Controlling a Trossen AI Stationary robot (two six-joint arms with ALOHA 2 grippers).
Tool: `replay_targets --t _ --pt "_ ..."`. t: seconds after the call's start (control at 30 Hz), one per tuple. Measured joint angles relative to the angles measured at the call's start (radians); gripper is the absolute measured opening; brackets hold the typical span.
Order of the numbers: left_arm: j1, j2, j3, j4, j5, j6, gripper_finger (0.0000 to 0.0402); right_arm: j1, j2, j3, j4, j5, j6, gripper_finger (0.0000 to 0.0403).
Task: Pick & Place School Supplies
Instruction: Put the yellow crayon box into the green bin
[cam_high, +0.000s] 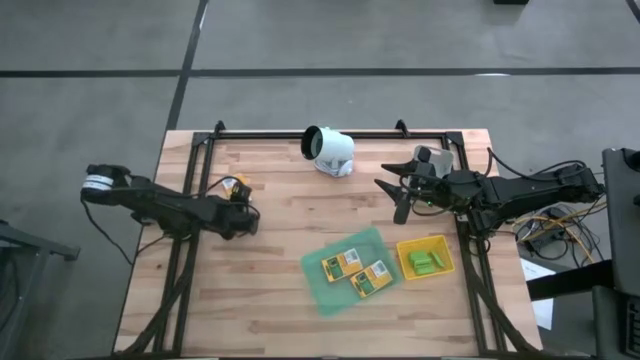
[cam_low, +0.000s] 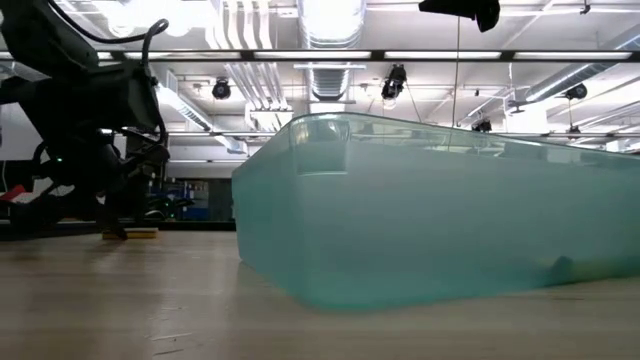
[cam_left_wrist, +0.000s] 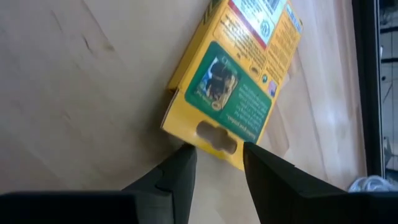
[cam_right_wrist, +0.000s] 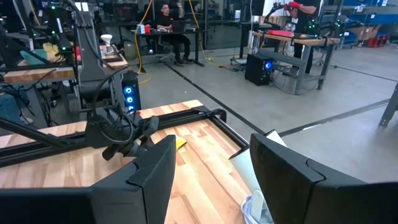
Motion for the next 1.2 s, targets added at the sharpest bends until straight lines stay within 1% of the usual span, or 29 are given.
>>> replay_targets --t 0.2,0.47,0.73,0.93,1.2 --pt "0.025 0.001 -0.002 -0.004 0.005 -0.008 0.0134 0.0 0.0 0.0 0.0 0.0 0.0 0.0203" --pt "0.041 0.017 -0.003 -0.008 0.009 -0.007 0.0083 0.0 0.0 0.0 -0.001 0.0 0.0 0.0203" --pt "0.041 0.02 -0.004 -0.009 0.008 -0.007 0.0045 0.0 0.0 0.0 -0.001 0.0 0.0 0.0203" --pt "0.041 0.021 -0.005 -0.009 0.004 -0.004 0.0009 0.0 0.0 0.0 -0.001 0.0 0.0 0.0203" --pt "0.041 0.019 -0.003 -0.005 0.0 -0.002 0.0004 0.0 0.0 0.0 -0.001 0.0 0.003 0.0203"
